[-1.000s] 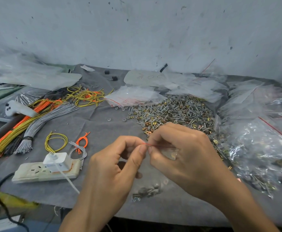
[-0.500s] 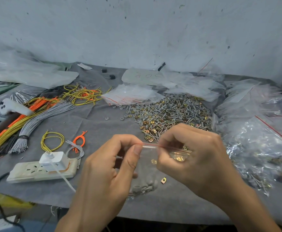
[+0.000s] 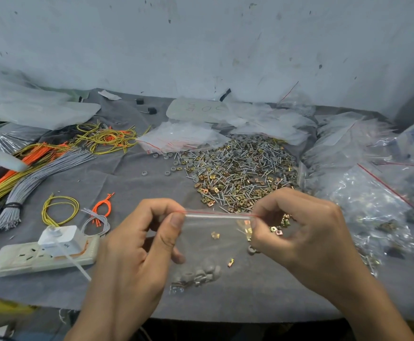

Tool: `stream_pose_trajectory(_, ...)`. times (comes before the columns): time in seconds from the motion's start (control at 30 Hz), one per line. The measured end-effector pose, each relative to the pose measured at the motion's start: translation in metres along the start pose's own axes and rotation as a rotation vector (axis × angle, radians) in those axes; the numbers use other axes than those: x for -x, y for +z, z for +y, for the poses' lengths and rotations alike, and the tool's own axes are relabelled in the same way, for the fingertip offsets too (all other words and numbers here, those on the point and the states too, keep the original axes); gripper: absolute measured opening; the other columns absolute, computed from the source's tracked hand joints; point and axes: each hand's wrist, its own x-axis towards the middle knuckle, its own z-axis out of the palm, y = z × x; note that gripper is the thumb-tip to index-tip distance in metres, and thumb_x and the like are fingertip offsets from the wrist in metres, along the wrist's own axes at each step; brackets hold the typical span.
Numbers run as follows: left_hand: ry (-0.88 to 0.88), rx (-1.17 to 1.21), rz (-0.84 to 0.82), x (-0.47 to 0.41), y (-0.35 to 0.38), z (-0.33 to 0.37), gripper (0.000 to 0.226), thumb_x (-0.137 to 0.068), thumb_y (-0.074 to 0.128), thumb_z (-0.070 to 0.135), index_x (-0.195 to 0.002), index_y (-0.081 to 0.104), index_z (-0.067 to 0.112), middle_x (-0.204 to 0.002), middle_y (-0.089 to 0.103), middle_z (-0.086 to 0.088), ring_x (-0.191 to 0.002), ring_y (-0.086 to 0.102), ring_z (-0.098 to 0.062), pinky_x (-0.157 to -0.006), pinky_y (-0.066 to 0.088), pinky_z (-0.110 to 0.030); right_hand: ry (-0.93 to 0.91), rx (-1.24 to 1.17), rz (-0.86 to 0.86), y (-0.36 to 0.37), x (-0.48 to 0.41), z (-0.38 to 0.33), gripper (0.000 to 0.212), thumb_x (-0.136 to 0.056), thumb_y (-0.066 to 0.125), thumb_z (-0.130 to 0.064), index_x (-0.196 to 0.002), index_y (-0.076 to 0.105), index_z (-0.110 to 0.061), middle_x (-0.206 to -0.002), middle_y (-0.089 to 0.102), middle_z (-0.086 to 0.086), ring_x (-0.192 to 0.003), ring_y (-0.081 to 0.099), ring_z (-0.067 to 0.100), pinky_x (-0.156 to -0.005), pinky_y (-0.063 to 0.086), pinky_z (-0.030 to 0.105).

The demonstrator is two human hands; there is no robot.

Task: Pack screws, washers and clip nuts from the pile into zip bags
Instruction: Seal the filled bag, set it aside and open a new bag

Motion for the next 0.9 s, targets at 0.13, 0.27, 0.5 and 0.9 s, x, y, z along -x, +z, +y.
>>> stream_pose_trajectory(0.13, 0.022, -0.006, -0.004, 0.002, 0.006, -0.007, 0.011, -0.094, 0.052, 0.048, -0.096, 0.060, 0.040, -0.076, 0.063, 0.009, -0.052, 0.067, -0.005, -0.054, 0.047, -0.015, 0.023, -0.013, 0.000, -0.005, 0.008, 0.005, 0.011, -0.072, 0.072, -0.012, -0.071, 0.065, -0.021, -0.069, 0.061, -0.012, -0.066, 0.059, 0.010, -0.061, 0.047, 0.026)
stream_pose_trajectory(0.27, 0.019, 0.046, -0.015, 0.005, 0.021, -0.017, 0.023, -0.096, 0.050, 0.057, -0.100, 0.062, 0.037, -0.074, 0.064, 0.006, -0.052, 0.068, -0.006, -0.056, 0.050, -0.019, 0.083, -0.036, -0.002, -0.013, 0.018, 0.011, 0.006, -0.074, 0.070, -0.016, -0.072, 0.065, -0.018, -0.070, 0.062, -0.010, -0.067, 0.060, 0.012, -0.062, 0.048, 0.029)
stream_pose_trajectory(0.5, -0.061, 0.243, -0.112, 0.008, 0.051, -0.021, 0.035, -0.090, 0.053, 0.064, -0.099, 0.062, 0.031, -0.070, 0.062, 0.001, -0.056, 0.065, -0.015, -0.058, 0.052, -0.023, 0.340, -0.448, -0.158, -0.007, 0.047, 0.023, 0.007, -0.090, 0.074, -0.021, -0.097, 0.073, -0.020, -0.083, 0.068, -0.007, -0.071, 0.059, 0.009, -0.062, 0.050, 0.034)
stream_pose_trajectory(0.9, -0.001, 0.287, -0.261, -0.009, 0.085, -0.018, 0.030, -0.081, 0.065, 0.060, -0.092, 0.076, 0.035, -0.076, 0.067, 0.005, -0.060, 0.057, -0.001, -0.054, 0.045, -0.015, 0.436, -0.468, -0.316, -0.011, 0.050, 0.047, 0.014, -0.094, 0.072, -0.026, -0.104, 0.076, -0.017, -0.090, 0.072, 0.004, -0.074, 0.061, 0.007, -0.058, 0.046, 0.014)
